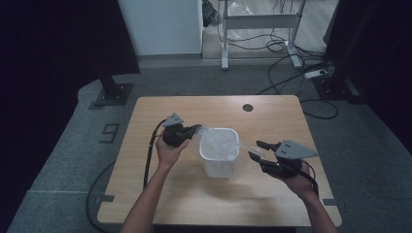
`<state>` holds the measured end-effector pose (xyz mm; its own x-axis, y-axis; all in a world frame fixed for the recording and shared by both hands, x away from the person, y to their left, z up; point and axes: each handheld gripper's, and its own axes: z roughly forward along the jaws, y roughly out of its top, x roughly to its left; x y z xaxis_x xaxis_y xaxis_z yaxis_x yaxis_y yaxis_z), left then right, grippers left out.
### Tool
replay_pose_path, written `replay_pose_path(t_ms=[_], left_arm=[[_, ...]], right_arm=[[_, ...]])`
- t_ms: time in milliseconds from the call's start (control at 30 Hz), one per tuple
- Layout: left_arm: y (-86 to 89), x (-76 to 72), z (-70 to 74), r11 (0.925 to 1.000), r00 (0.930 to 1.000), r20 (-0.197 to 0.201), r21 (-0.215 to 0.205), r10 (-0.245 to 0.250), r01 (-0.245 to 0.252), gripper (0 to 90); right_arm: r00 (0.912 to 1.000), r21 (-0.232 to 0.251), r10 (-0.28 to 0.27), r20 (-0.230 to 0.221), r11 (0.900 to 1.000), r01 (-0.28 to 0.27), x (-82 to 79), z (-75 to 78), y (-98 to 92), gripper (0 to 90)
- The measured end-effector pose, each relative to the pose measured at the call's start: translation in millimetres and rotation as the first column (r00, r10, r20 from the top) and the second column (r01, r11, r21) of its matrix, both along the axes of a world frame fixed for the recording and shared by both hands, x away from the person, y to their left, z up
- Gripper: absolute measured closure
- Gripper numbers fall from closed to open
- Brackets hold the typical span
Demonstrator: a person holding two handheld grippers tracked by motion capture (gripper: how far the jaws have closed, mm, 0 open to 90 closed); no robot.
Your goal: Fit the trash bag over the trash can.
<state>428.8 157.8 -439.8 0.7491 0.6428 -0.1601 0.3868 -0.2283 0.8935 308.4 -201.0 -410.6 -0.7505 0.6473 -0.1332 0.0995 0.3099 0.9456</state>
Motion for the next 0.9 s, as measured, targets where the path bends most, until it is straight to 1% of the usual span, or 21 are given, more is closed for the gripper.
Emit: replay_pose_path(t_ms=[33,67,100,133,167,200,233,300,367,433,500,533,767,900], left_arm=[[0.1,0.0,-0.1,1.0000,1.0000,0.001,-0.001,-0.001,0.001,88.6],[0.1,0.0,-0.3,1.0000,1.0000,0.001,-0.001,-0.002,0.002,88.6],[0.4,0.0,-0.5,1.0000,1.0000,0.002,-0.001,-0.002,0.002,88.6],[0.5,0.1,-0.7,1.0000,1.0000,0.003,-0.001,-0.002,0.002,88.6],[0.8,0.4,-1.2,1.0000,1.0000,0.001,-0.002,-0.002,0.002,88.6],[1.0,0.6,-1.4,1.0000,1.0000,0.000,-0.001,-0.001,0.001,88.6],[1.5,1.1,-1.8,1.0000,1.0000,0.000,-0.003,0.002,-0.002,88.6],[1.9,1.4,-2.3,1.0000,1.0000,-0.001,-0.005,0.004,-0.004,88.6],[2.4,1.4,-2.6,1.0000,1.0000,0.000,-0.007,0.006,-0.006,88.6],[3.2,1.3,-2.8,0.9999,1.0000,0.001,-0.011,0.006,-0.006,88.6],[3.5,1.2,-2.7,0.9999,1.0000,0.003,-0.010,0.007,-0.007,88.6],[3.6,1.3,-2.7,0.9999,1.0000,0.005,-0.010,0.007,-0.007,88.5],[2.4,2.0,-3.5,0.9998,0.9998,0.013,-0.009,0.016,-0.015,88.5],[2.1,3.6,-4.5,0.9997,0.9997,0.010,-0.013,0.022,-0.022,88.6]], right_arm=[[0.9999,-0.011,0.004,-0.010,1.000,-0.004,5.5,-1.2,3.4,57.4],[0.9998,-0.017,0.011,-0.013,1.000,-0.012,8.9,-2.0,6.1,63.5],[0.9999,-0.021,0.013,-0.011,1.000,-0.013,10.6,-2.6,8.0,71.6],[1.0000,-0.028,0.005,-0.007,1.000,-0.005,13.2,-3.5,11.0,79.3],[0.9999,-0.027,-0.005,-0.014,1.000,0.005,14.9,-3.8,12.4,83.8],[0.9994,-0.020,-0.030,-0.017,0.999,0.029,18.1,-4.6,14.0,88.6],[0.9987,-0.013,-0.046,-0.019,0.999,0.046,20.3,-5.1,14.4,88.9],[0.9947,-0.015,-0.100,-0.023,0.995,0.100,28.0,-7.2,14.0,89.1],[0.9863,-0.006,-0.160,-0.039,0.987,0.160,36.8,-10.5,11.3,89.2],[0.9770,-0.001,-0.206,-0.053,0.978,0.207,45.4,-14.6,8.0,89.2],[0.9730,0.005,-0.223,-0.060,0.975,0.224,49.6,-17.8,6.4,89.2],[0.9705,-0.002,-0.235,-0.056,0.972,0.235,51.7,-19.7,6.1,89.2],[0.9642,-0.008,-0.262,-0.039,0.965,0.262,56.5,-23.8,4.7,89.2],[0.9551,-0.013,-0.294,-0.040,0.956,0.293,62.3,-25.5,0.1,89.2]])
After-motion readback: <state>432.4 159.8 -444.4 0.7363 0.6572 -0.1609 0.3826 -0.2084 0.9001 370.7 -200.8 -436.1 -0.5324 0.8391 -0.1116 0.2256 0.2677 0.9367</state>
